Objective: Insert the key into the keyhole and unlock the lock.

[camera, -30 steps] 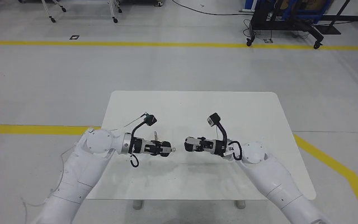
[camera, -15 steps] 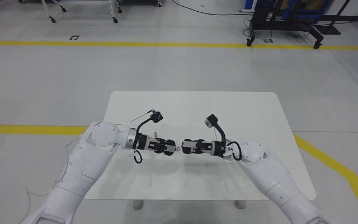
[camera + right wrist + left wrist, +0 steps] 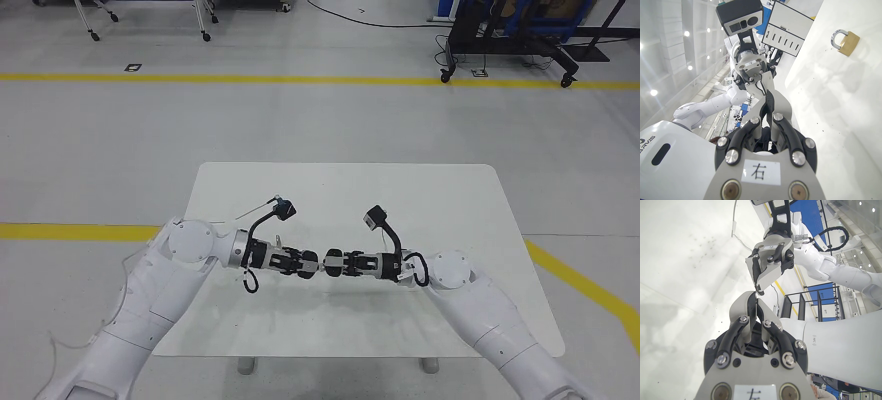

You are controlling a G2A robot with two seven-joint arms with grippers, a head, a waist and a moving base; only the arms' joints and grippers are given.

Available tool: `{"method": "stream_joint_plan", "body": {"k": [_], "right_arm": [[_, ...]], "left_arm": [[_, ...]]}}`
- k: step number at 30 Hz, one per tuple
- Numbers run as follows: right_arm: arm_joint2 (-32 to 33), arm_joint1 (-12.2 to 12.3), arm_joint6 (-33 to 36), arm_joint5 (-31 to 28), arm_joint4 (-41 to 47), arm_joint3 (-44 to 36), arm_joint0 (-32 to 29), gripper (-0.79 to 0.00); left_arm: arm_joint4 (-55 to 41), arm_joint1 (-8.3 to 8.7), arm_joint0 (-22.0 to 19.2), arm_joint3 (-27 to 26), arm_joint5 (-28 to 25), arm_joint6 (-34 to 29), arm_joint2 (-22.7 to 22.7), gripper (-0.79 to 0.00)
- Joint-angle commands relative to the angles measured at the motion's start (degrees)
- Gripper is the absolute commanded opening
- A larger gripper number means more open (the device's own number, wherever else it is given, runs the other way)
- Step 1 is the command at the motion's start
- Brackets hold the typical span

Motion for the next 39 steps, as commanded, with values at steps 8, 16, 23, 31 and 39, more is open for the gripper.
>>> {"method": "stream_joint_plan", "body": {"k": [8,16,23,31,39], "right_arm": [[0.57,0.0,0.47,-0.22,0.82,0.11,-0.07,-0.551],[0.43,-0.07,0.87,-0.06,0.32,-0.12,-0.17,-0.606],[-0.34,-0.22,0.73,0.37,-1.49,-0.33,-0.1,-0.634],[-0.23,-0.26,0.76,0.05,-1.55,-0.42,-0.19,-0.757],[0.07,-0.19,1.3,-0.07,-1.44,-0.62,-0.37,-0.785]], "left_arm": [[-0.91,0.32,-0.39,0.03,-0.21,-0.06,-0.24,-0.785],[-1.48,0.49,-0.43,0.36,-0.52,0.15,0.07,-0.785],[-1.21,0.52,-0.58,0.49,-0.78,0.65,0.75,-0.785],[-0.76,0.64,-0.59,0.28,-0.86,1.17,1.31,-0.785],[-0.77,0.79,-0.7,0.26,-0.81,1.55,1.52,-0.785]]}}
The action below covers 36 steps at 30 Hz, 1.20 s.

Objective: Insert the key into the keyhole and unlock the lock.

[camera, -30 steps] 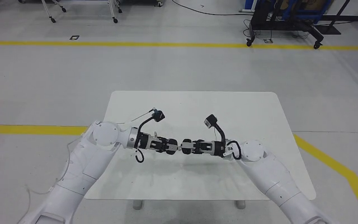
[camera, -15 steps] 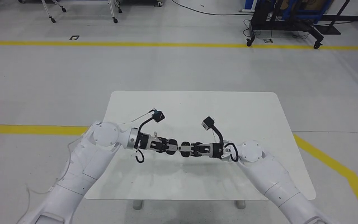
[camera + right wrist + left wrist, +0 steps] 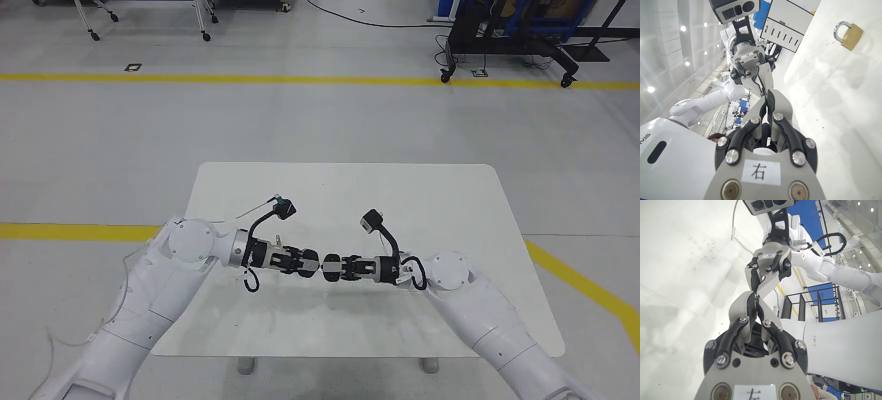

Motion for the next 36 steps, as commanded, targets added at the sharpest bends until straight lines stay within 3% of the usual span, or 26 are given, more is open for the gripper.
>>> {"method": "stream_joint_plan", "body": {"k": [1,2,3,4,6,10,12,15,18,23,26,29,30,33,36], "right_arm": [[0.13,0.02,0.02,-0.08,0.05,-0.05,-0.02,-0.785],[0.23,0.04,0.02,-0.15,0.11,-0.06,-0.06,-0.785],[0.34,0.06,0.01,-0.2,0.22,-0.09,-0.1,-0.785],[0.49,0.07,-0.13,-0.26,0.35,-0.08,-0.15,-0.785],[0.82,0.12,-0.42,-0.51,0.46,-0.07,-0.23,-0.785],[1.58,0.2,-1.41,-0.7,0.8,0.07,-0.41,-0.785],[1.82,0.22,-2.04,-0.76,0.56,0.04,-0.5,-0.785],[1.98,0.22,-2.7,-0.9,0.24,-0.14,-0.71,-0.785],[2.26,0.23,-3.59,-1.38,-0.1,-0.23,-0.91,-0.785],[2.81,0.21,-5.84,-2.61,-0.82,-0.59,-1.39,-0.785],[3.34,0.25,-6.51,-3.13,-0.51,-0.76,-1.64,-0.785],[3.55,0.25,-6.84,-3.41,-0.12,-0.87,-1.82,-0.785],[3.55,0.25,-6.84,-3.41,-0.12,-0.87,-1.82,-0.785],[3.55,0.25,-6.84,-3.41,-0.12,-0.87,-1.82,-0.785],[3.55,0.25,-6.84,-3.41,-0.12,-0.87,-1.82,-0.785]], "left_arm": [[-0.15,0.05,-0.03,0.12,0.0,0.23,-0.1,-0.785],[-0.51,0.09,0.0,0.25,0.06,0.4,-0.24,-0.785],[-0.75,0.14,0.01,0.36,0.04,0.49,-0.42,-0.702],[-0.99,0.2,0.03,0.45,-0.08,0.62,-0.64,-0.453],[-1.6,0.34,0.17,0.62,-0.4,0.63,-1.08,-0.434],[-2.66,0.61,0.52,0.67,-0.85,0.45,-1.78,-0.548],[-3.12,0.71,0.71,0.61,-0.99,0.55,-2.06,-0.548],[-4.84,0.86,1.17,0.86,-1.05,1.93,-2.99,-0.477],[-6.75,1.08,1.64,1.6,-1.1,3.72,-4.49,-0.286],[-3.83,1.93,3.04,1.51,-1.87,7.48,-7.59,-0.296],[3.28,2.83,5.12,-0.99,-1.42,12.14,-10.28,-0.28],[16.87,3.92,8.27,-6.19,1.02,17.69,-12.64,-0.268],[22.8,4.26,9.56,-8.54,2.7,19.64,-13.1,-0.265],[42.06,5.11,13.75,-16.48,9.38,23.47,-12.89,-0.08],[50.97,5.31,17.47,-22.3,15.48,25.2,-11.81,-0.111]]}}
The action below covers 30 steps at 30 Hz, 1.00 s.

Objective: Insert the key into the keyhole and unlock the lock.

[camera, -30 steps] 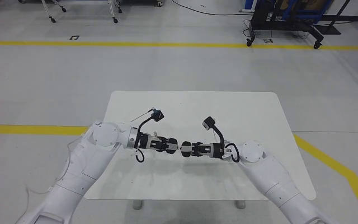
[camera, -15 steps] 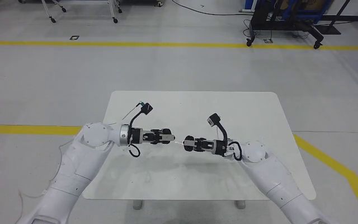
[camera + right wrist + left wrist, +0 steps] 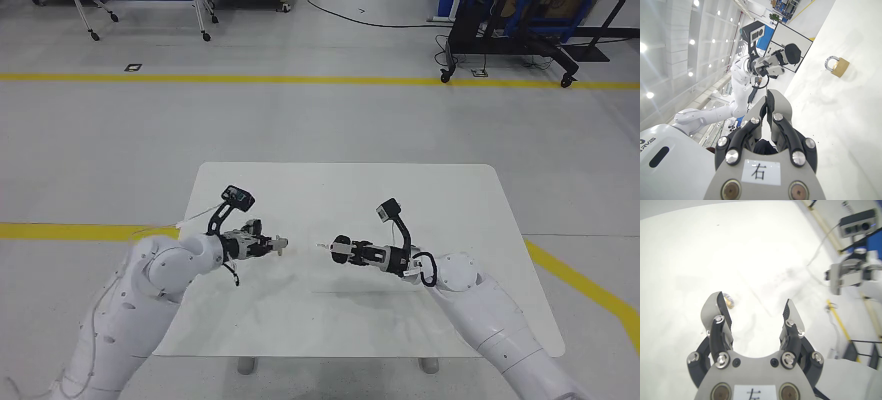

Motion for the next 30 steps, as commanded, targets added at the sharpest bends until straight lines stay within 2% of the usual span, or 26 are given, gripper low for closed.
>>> {"method": "stream_joint_plan", "body": {"k": [1,3,7,10,19,24,30], "right_arm": [[0.0,0.0,0.0,0.0,0.0,0.0,0.0,-0.785],[0.0,0.0,0.0,0.0,0.0,0.0,0.0,-0.785],[0.0,0.0,0.0,0.0,0.0,0.0,0.0,-0.785],[0.0,0.0,0.0,0.0,0.0,0.0,0.0,-0.785],[0.0,0.0,0.0,0.0,0.0,0.0,0.0,-0.785],[0.0,0.0,0.0,0.0,0.0,0.0,0.0,-0.785],[0.0,0.0,0.0,0.0,0.0,0.0,0.0,-0.785]], "left_arm": [[6.29,0.0,1.93,-3.18,3.77,0.84,0.74,-0.139],[9.88,-0.12,2.91,-4.45,6.55,1.69,1.9,-0.209],[11.38,-0.73,2.88,-3.04,8.81,2.41,4.61,-0.265],[11.27,-1.31,1.58,-0.22,9.53,3.63,6.23,-0.4],[12.79,-3.4,-2.92,6.79,13.01,7.65,11.22,-0.477],[14.71,-4.37,-4.76,9.26,15.62,7.66,13.37,-0.483],[13.87,-5.38,-6.66,11.66,15.61,7.01,14.89,-0.517]]}}
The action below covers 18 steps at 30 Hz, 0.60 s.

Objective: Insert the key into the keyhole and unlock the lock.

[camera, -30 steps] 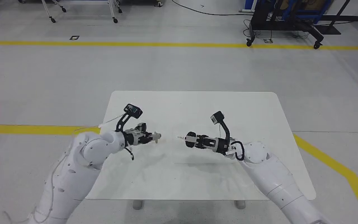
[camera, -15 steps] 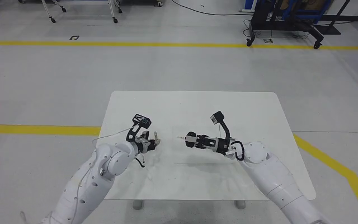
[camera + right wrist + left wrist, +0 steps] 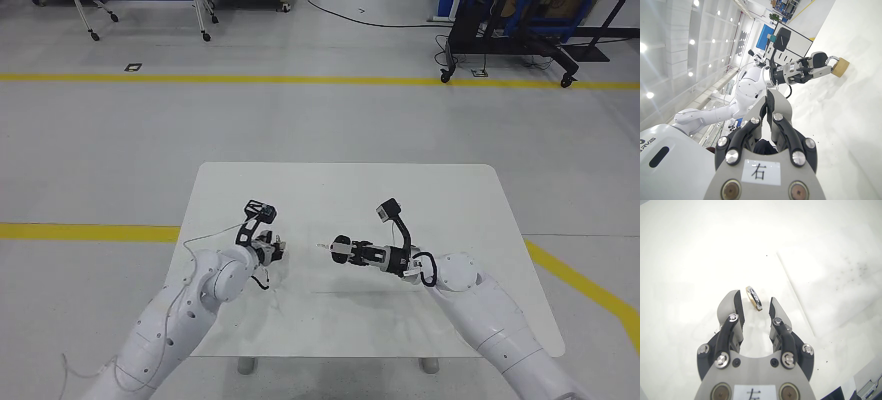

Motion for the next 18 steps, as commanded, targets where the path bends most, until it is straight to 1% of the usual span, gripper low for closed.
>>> {"method": "stream_joint_plan", "body": {"k": [1,3,4,6,8,14,16,18], "right_arm": [[0.0,0.0,0.0,0.0,0.0,0.0,0.0,-0.785],[0.0,0.0,0.0,0.0,0.0,0.0,0.0,-0.785],[0.0,0.0,0.0,0.0,0.0,0.0,0.0,-0.785],[0.0,0.0,0.0,0.0,0.0,0.0,0.0,-0.785],[0.0,0.0,0.0,0.0,0.0,0.0,0.0,-0.785],[0.0,0.0,0.0,0.0,0.0,0.0,0.0,-0.785],[0.0,0.0,0.0,0.0,0.0,0.0,0.0,-0.785],[0.0,0.0,0.0,0.0,0.0,0.0,0.0,-0.785]], "left_arm": [[0.21,-0.23,-0.29,0.46,-0.02,-0.07,0.39,-0.554],[0.42,-0.41,-0.49,0.97,-0.01,-0.12,0.55,-0.603],[0.5,-0.5,-0.57,1.16,-0.04,-0.09,0.61,-0.653],[0.73,-0.65,-0.64,1.48,-0.04,0.05,0.69,-0.711],[0.87,-0.78,-0.69,1.65,-0.1,0.04,0.7,-0.723],[1.2,-1.1,-0.58,1.92,-0.09,0.51,0.44,-0.702],[1.39,-1.19,-0.51,1.89,-0.13,0.75,0.29,-0.677],[1.49,-1.26,-0.39,1.88,-0.27,0.97,0.13,-0.634]]}}
